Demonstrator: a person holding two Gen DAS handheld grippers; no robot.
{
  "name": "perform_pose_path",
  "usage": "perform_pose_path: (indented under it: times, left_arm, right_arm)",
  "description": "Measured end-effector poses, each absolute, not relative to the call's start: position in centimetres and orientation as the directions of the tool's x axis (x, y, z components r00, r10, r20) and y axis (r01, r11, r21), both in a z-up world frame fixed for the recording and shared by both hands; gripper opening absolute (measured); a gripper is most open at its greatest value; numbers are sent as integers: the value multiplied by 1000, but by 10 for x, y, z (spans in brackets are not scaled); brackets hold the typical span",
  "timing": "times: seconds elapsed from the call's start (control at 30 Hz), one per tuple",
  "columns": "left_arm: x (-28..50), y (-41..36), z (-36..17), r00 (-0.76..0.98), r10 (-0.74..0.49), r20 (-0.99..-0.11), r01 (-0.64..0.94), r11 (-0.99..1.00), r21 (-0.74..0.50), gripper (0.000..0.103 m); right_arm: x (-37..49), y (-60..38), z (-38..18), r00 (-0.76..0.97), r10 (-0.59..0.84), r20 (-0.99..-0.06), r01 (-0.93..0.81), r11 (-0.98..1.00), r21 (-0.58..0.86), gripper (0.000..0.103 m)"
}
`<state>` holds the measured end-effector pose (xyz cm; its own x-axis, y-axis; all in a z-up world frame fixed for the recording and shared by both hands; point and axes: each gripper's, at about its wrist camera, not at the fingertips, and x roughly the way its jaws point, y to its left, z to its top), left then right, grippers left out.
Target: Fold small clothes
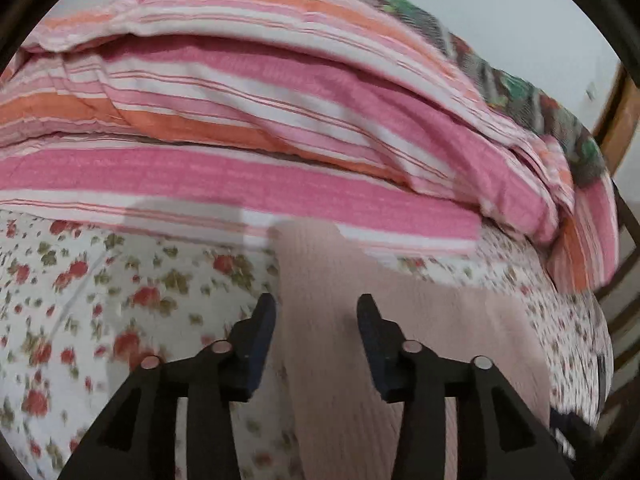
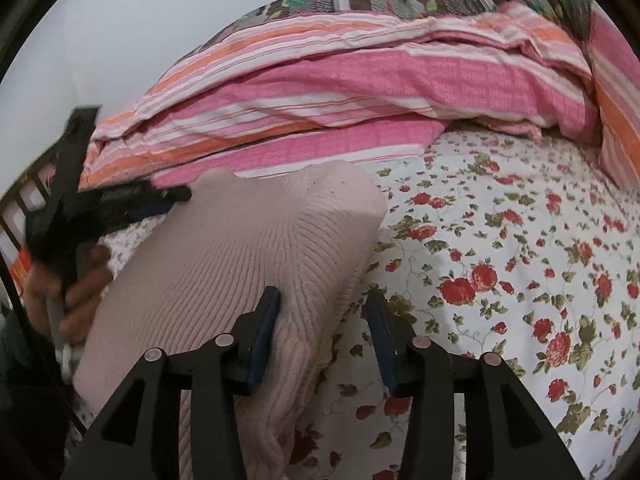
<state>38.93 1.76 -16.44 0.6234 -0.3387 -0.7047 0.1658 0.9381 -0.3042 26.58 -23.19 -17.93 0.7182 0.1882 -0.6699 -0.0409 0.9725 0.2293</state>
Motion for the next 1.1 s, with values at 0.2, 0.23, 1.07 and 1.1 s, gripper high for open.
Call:
perform_pose_path:
  times: [0.2, 0.23, 1.07, 1.1]
  left_arm:
    - [319, 1, -157, 657, -303, -690, 241, 952, -188, 46]
    - [305, 2, -156, 672, -305, -675, 247, 951, -183, 50]
    - [238, 23, -166, 734, -359, -577, 267, 933, -242, 63]
    - [239, 23, -166, 733, -357, -579, 263, 934, -243, 63]
  right_arm:
    - [263, -236, -176, 710, 240, -662, -37, 951, 306, 43]
    - [262, -236, -175, 708, 254, -658, -43, 947, 319, 43]
    - [241, -219, -161, 769, 99, -632, -4, 989, 150, 23]
    - [239, -219, -159, 775, 110, -622, -15, 988, 155, 23]
